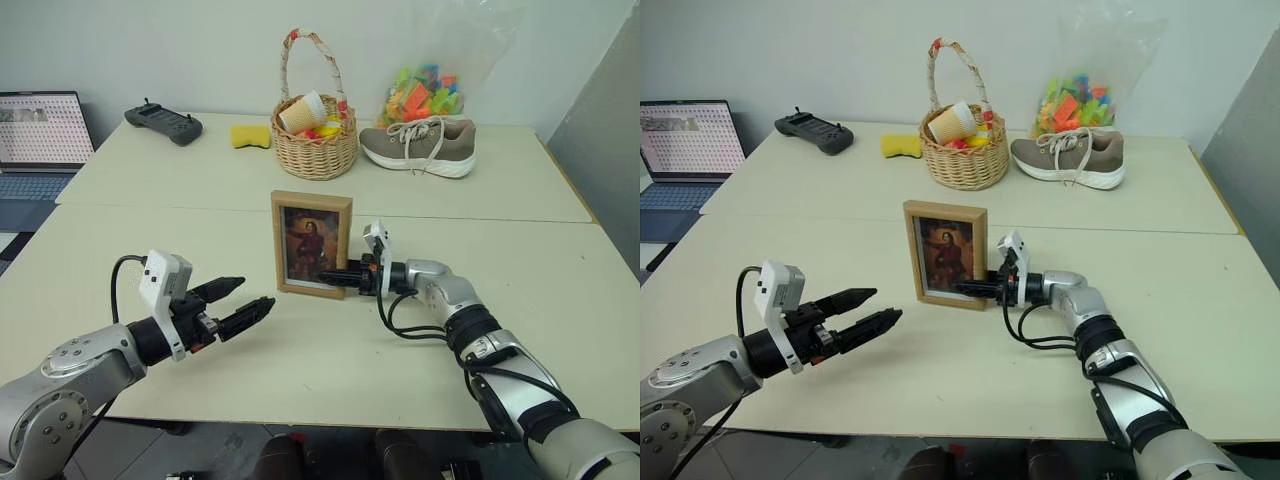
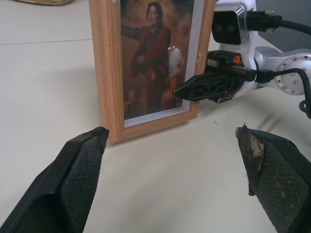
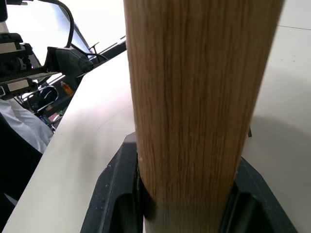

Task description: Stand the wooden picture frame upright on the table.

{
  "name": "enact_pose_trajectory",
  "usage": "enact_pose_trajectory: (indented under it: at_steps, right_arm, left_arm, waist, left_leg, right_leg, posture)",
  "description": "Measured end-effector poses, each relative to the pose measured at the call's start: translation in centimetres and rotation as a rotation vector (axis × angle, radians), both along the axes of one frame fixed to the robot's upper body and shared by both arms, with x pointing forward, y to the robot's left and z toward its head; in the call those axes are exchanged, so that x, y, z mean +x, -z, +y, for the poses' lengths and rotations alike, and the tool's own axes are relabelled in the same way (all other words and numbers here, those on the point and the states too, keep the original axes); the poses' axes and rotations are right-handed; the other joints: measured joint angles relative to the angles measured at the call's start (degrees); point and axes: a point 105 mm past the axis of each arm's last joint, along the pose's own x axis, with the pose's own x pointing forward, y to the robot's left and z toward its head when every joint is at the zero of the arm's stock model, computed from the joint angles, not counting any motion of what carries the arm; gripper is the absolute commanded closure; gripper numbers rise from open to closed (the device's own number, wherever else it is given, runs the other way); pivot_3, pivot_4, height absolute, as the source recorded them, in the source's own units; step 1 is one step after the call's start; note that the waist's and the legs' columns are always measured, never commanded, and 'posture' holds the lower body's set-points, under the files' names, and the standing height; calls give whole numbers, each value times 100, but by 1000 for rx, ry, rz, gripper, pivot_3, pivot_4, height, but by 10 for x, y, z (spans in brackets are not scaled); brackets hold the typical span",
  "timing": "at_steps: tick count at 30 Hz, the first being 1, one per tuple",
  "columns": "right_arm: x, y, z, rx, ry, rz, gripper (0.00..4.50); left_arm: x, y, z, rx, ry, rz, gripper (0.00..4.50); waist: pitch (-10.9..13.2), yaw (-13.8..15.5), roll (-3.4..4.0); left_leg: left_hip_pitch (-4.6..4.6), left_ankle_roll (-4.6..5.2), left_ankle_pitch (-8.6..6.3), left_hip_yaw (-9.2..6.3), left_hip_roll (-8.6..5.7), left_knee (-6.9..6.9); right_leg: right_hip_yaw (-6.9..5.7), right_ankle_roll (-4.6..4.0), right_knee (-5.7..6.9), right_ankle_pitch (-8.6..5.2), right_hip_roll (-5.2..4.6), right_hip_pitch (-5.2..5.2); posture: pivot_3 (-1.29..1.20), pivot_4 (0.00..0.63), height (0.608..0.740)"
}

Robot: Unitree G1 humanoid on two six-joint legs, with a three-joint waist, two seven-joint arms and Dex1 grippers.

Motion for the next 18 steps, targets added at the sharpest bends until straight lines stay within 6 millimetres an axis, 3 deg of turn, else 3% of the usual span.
enact_pose_trajectory:
  at_steps: [1, 4, 10, 13, 18]
  right_arm:
    - [-1, 1, 1, 4, -2, 3, 3188]
    - [-3, 4, 0, -14, -7, -17, 2319]
    - [-7, 6, -24, -100, 6, -99, 816]
    - [-10, 7, -53, -188, 32, -160, 92]
    - [-20, 6, -110, -341, 93, -195, 38]
  left_arm:
    - [0, 0, 0, 0, 2, -3, 0]
    - [4, -3, 1, -2, 12, -14, 0]
    - [15, 0, 5, 17, 43, -5, 0]
    - [24, 0, 6, 31, 64, -4, 0]
    - [36, -6, 17, 87, 71, -1, 0]
  waist:
    - [0, -8, 0]
    - [0, -14, 0]
    - [1, -9, 1]
    - [1, 36, 2]
    - [5, 65, 8]
  left_leg:
    - [0, 0, 0, -1, 1, -1]
    - [1, 0, 0, -2, 4, -1]
    - [0, 0, 0, 0, 3, -1]
    - [-4, 0, 0, -1, 3, -1]
    - [-3, 2, -1, 4, 3, -2]
  right_leg:
    - [0, 0, 0, 0, 3, 0]
    - [-1, 0, 1, 0, 17, 0]
    - [-1, 0, 1, 0, 26, -1]
    - [-5, 0, -2, 0, 28, -1]
    - [0, 0, -1, -1, 29, -5]
  posture:
    - [0, 150, 740]
    - [0, 150, 740]
    - [0, 150, 740]
    - [0, 150, 740]
    - [0, 150, 740]
